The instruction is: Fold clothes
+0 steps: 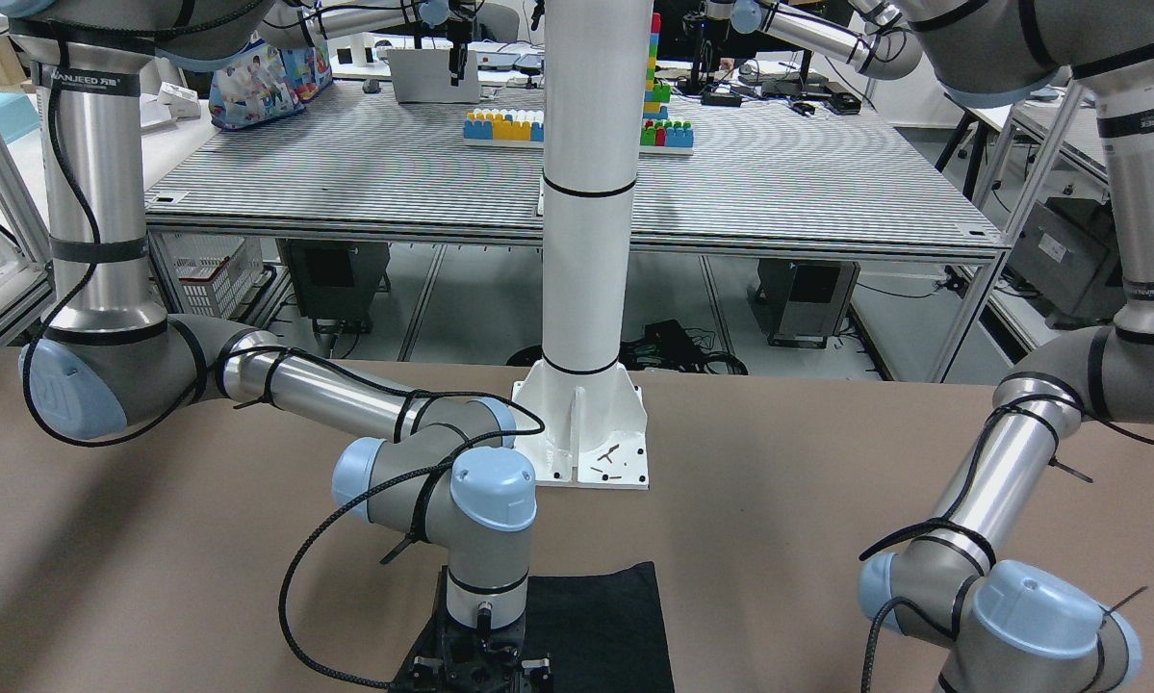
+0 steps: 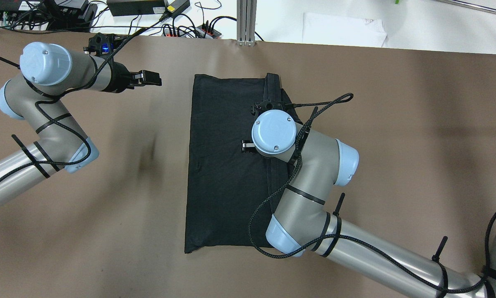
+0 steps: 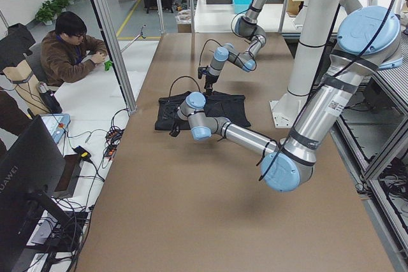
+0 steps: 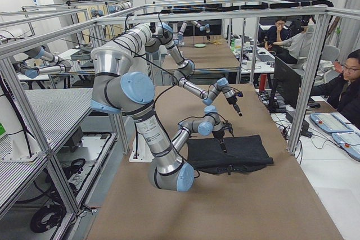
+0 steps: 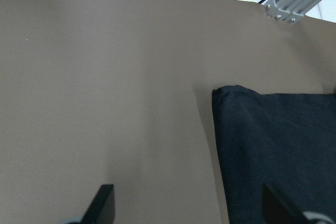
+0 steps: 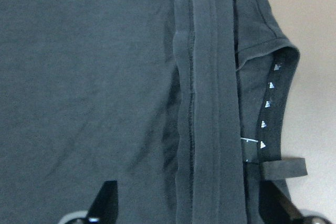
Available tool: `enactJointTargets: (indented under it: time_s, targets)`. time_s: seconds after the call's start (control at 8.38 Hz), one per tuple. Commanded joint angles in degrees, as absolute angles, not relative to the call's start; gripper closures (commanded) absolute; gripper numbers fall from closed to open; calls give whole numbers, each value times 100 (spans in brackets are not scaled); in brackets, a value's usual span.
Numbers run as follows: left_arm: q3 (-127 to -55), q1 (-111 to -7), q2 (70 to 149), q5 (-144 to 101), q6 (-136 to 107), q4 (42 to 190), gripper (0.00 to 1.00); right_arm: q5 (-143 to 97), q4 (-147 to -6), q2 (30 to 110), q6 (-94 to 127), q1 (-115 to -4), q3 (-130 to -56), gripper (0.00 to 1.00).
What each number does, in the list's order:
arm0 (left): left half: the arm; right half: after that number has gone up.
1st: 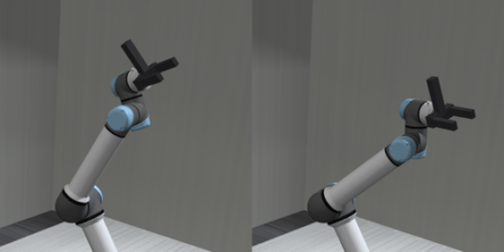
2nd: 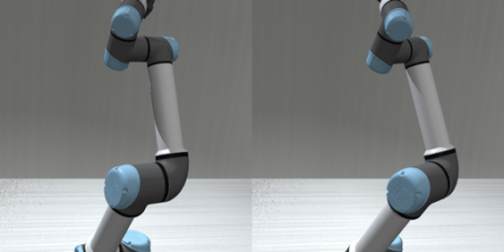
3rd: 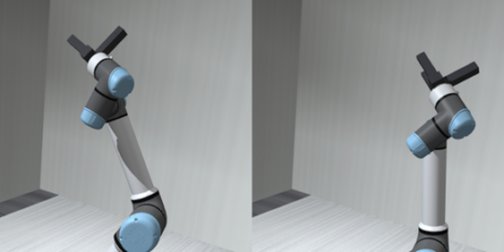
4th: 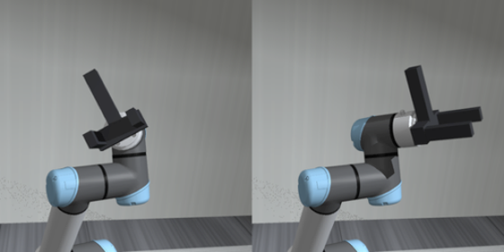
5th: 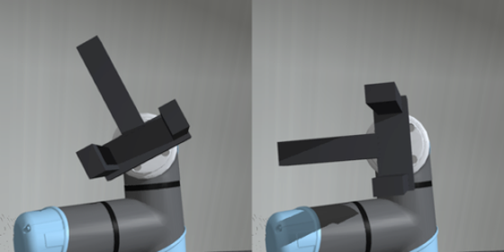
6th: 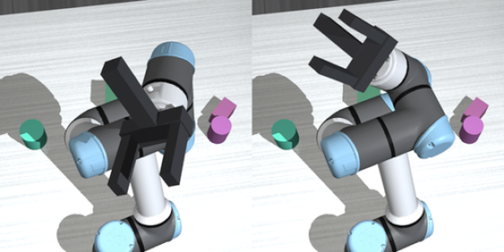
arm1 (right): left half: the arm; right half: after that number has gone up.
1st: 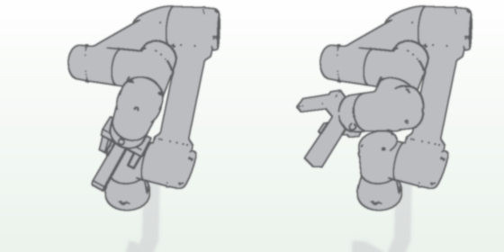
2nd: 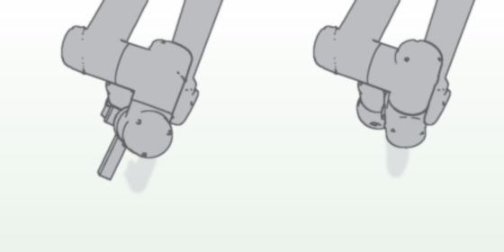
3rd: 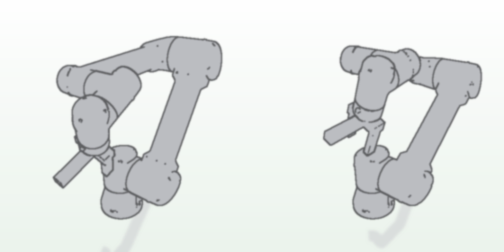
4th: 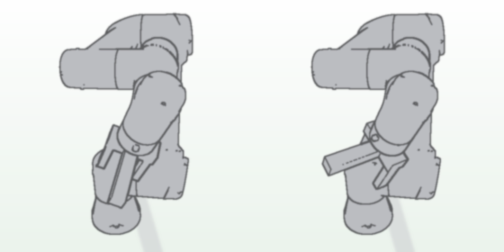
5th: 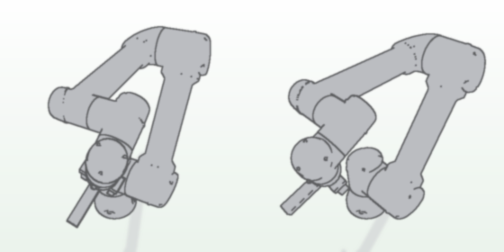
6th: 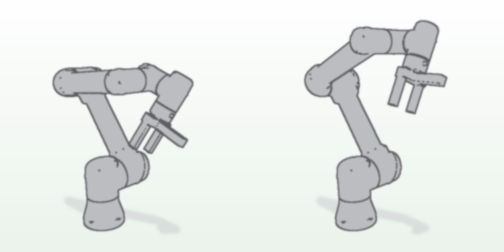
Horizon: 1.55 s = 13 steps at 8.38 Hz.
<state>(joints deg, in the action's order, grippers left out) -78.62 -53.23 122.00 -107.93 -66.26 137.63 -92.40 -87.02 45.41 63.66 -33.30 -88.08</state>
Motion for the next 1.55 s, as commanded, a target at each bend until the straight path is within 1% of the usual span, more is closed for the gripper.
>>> enactJointTargets:
  time_s: [0.0, 0.36, 0.48, 1.43]
  targets:
    - [-7849, -5317, 12173, -10784, -6653, 13764, 0, -9158, -8692, 4447, 6302, -3384, -8237, 6]
    - [-7770, -5300, 12173, -10775, -6618, 13764, 0, -8974, -8324, 4229, 6310, -3384, -7623, 6]
    - [-7743, -5300, 12173, -10784, -6618, 13764, 0, -8965, -8280, 4184, 6319, -3384, -7524, 6]
    - [-7699, -5274, 12225, -10592, -6644, 13764, 0, -8868, -8191, 4219, 6293, -3392, -7383, 6]
